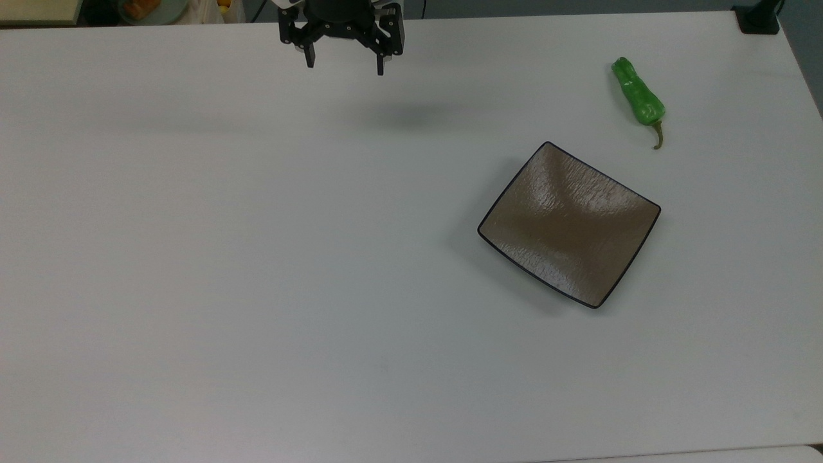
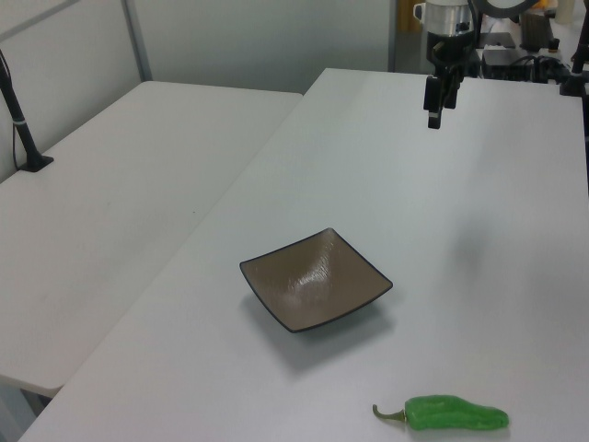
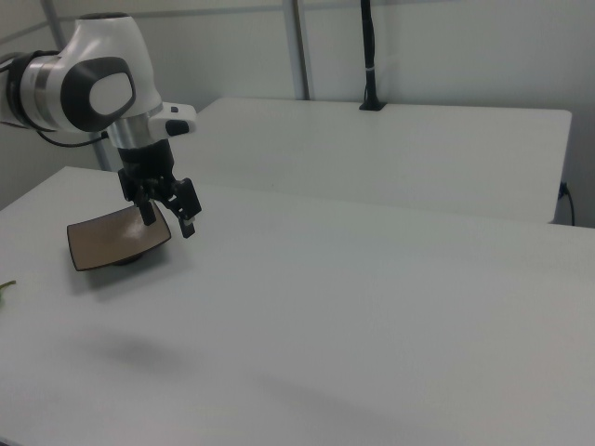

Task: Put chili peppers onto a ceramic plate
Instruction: 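Move the open gripper across the table toward the green chili pepper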

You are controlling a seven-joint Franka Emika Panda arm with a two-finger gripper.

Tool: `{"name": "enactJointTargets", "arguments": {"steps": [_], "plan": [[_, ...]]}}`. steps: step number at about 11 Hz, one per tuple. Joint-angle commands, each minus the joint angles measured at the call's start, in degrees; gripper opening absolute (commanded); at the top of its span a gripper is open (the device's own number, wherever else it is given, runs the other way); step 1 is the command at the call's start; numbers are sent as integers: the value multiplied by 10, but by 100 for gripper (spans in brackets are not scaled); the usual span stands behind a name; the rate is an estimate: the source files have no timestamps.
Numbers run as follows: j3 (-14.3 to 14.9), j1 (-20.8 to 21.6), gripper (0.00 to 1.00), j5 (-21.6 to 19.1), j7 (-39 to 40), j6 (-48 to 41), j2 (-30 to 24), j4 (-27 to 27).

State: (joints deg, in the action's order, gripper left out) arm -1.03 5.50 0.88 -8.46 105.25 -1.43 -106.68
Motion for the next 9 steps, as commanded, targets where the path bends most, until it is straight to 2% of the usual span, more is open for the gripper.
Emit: {"name": "enactJointTargets", "arguments": {"steps": [1, 7, 9], "plan": [[-9, -7, 100, -1, 3, 8, -6, -6], [-14, -1, 100, -6, 13, 7, -2, -5], [-48, -1, 100, -21, 10, 22, 4, -5]]}}
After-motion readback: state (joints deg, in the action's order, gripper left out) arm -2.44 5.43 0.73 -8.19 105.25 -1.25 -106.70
